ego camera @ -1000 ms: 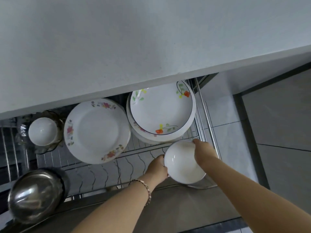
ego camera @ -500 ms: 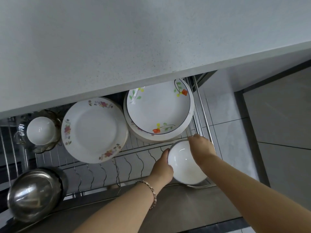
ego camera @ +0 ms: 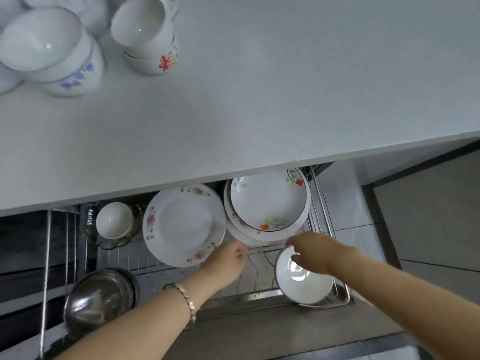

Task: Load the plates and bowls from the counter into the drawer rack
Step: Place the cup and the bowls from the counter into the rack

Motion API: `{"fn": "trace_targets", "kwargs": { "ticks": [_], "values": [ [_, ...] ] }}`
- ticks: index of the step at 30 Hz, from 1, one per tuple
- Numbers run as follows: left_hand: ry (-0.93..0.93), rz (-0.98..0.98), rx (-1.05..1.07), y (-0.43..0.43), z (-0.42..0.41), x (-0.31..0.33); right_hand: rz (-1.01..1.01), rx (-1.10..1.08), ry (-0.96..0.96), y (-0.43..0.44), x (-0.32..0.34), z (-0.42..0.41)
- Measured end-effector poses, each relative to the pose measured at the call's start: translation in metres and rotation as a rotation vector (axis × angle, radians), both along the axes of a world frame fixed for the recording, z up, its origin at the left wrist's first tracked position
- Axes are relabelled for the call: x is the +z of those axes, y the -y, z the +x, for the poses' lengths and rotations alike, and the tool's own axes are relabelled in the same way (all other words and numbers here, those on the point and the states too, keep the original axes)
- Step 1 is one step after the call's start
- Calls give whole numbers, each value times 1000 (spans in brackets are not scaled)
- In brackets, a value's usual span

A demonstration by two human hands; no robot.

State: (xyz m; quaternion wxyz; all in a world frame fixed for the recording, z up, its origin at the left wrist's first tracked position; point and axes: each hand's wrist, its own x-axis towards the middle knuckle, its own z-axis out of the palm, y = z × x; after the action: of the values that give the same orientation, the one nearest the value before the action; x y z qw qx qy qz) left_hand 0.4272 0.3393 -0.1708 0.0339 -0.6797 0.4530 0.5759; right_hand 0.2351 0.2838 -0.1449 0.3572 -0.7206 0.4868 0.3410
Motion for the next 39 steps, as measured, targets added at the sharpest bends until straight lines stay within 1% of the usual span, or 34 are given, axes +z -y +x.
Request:
{"fn": "trace_targets", "kwargs": {
  "ticks": [2,5,8,11,13,15,17,19,20,22,24,26,30,33,36,37,39],
  "values": [
    [15,-85,76,10,35,31,-16,40,78,12,35,28],
    [64,-215,215,30,93,78,-119,34,193,36,86,84],
    [121,-331,282,52,163,117,-202,28,331,63,128,151],
    [206,-397,376,69,232,141,-254,-67,411,89,152,224],
    [233,-418,477,78,273,148,-235,-244,489,107,156,275],
    [202,-439,566,85,306,151,-127,-566,613,127,157,323],
    [178,-464,592,89,332,152,-30,-906,704,150,157,363],
    [164,-473,587,92,354,150,67,-1188,776,173,150,392],
    [162,-468,580,91,364,148,110,-1299,823,181,145,403],
    [150,-444,580,89,381,141,163,-1403,936,192,129,421],
    [140,-431,561,86,395,132,114,-1419,974,198,114,432],
    [140,-425,540,84,404,123,30,-1427,968,200,102,439],
    [104,-428,536,81,405,114,-46,-1424,951,181,103,430],
    [-26,-436,597,90,391,123,-45,-1373,946,152,108,406],
    [-224,-332,651,95,364,140,-6,-1294,907,119,121,370],
    [-267,-292,649,95,352,143,11,-1272,892,107,126,357],
    [-296,-289,596,87,325,149,36,-1228,865,81,134,327]
  ]
}}
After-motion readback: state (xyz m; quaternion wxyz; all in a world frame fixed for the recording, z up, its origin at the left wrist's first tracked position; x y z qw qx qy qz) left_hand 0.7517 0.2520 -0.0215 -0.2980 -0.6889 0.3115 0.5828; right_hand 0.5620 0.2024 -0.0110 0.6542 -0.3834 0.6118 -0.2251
